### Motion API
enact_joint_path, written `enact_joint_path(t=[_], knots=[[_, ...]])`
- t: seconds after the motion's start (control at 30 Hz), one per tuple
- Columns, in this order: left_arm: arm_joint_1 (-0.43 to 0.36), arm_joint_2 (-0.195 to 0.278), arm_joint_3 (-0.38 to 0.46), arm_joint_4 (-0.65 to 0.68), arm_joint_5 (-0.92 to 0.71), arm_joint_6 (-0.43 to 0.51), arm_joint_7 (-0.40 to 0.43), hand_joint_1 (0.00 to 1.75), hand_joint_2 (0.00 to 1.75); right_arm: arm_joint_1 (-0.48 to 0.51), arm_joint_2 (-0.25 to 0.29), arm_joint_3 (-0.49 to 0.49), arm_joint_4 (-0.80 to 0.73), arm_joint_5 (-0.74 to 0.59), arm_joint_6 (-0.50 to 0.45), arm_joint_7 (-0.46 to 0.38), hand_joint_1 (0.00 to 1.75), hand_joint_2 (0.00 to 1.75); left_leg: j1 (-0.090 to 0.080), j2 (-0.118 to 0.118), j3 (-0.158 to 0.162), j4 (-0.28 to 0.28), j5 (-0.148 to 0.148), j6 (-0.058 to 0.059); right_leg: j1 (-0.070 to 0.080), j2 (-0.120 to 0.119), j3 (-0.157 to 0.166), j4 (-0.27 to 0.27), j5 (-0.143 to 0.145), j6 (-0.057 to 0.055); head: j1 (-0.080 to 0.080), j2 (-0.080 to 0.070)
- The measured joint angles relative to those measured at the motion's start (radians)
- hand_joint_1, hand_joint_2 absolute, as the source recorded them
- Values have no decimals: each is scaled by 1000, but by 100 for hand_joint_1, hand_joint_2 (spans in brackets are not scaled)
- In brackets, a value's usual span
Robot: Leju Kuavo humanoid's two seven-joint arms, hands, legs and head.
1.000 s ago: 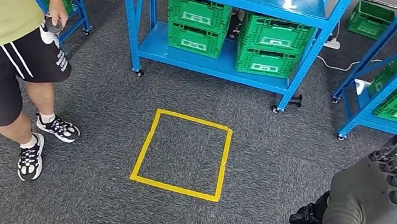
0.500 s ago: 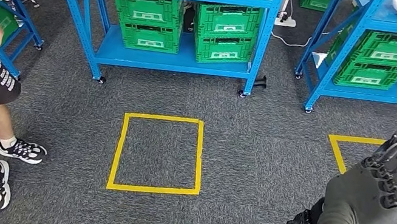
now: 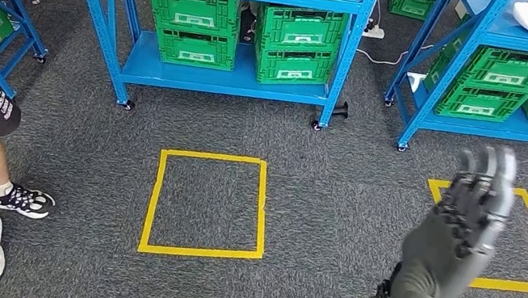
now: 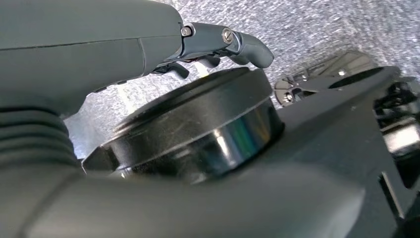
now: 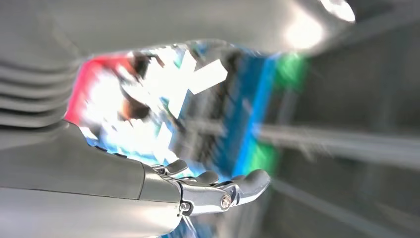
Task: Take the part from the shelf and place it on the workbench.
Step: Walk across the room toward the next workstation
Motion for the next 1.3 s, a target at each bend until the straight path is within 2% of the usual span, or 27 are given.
enact_joint_path(t=[0.07,0.13,0.27,0.37,0.47,0.53,0.63,0.73,0.87,1.3], knots=[[-1,0,0,0,6,-13,20,0,175,-31,25,-1,136,29,83,49,0,175,-1,0,0,0,0,2,0,1,0,-1,1,3,0,0],[-3,0,0,0,0,-26,30,0,175,-75,56,-1,324,72,115,71,0,175,-1,0,0,0,1,3,-1,0,0,-1,1,5,0,0],[-3,1,0,1,-19,-29,14,0,175,-154,124,-1,741,135,104,59,0,175,-1,-3,0,0,2,2,0,-3,0,-1,1,6,0,0],[-5,1,0,1,-17,-28,5,0,175,-208,163,0,1025,192,75,89,0,175,0,-4,0,0,3,1,0,-4,-2,0,1,6,0,0],[-8,2,0,1,-16,-28,14,0,175,-252,183,1,1265,237,64,184,0,175,0,-4,0,-1,3,1,1,-4,-2,0,1,6,0,0],[-10,2,0,1,-20,-28,26,0,175,-268,184,0,1390,251,80,294,0,175,0,-5,0,-1,3,1,1,-4,-3,0,1,6,0,0],[-13,3,3,1,-44,-22,46,0,175,-265,172,-7,1527,252,112,450,0,175,0,-5,-1,-1,3,1,1,-5,-3,0,0,6,0,0],[-17,4,29,-4,-99,-12,63,0,175,-238,156,-25,1609,236,130,519,0,175,0,-5,-2,-1,2,1,0,-5,-3,0,0,6,0,0],[-11,5,88,-16,-186,-8,76,0,0,-209,144,-45,1664,203,146,532,0,0,0,-4,-2,-1,1,1,0,-3,-3,0,-1,7,0,0],[66,12,425,-66,-479,4,109,0,0,-110,118,-109,1695,85,197,554,0,0,0,-4,-2,-1,1,1,0,-4,-4,0,-2,6,0,0]])
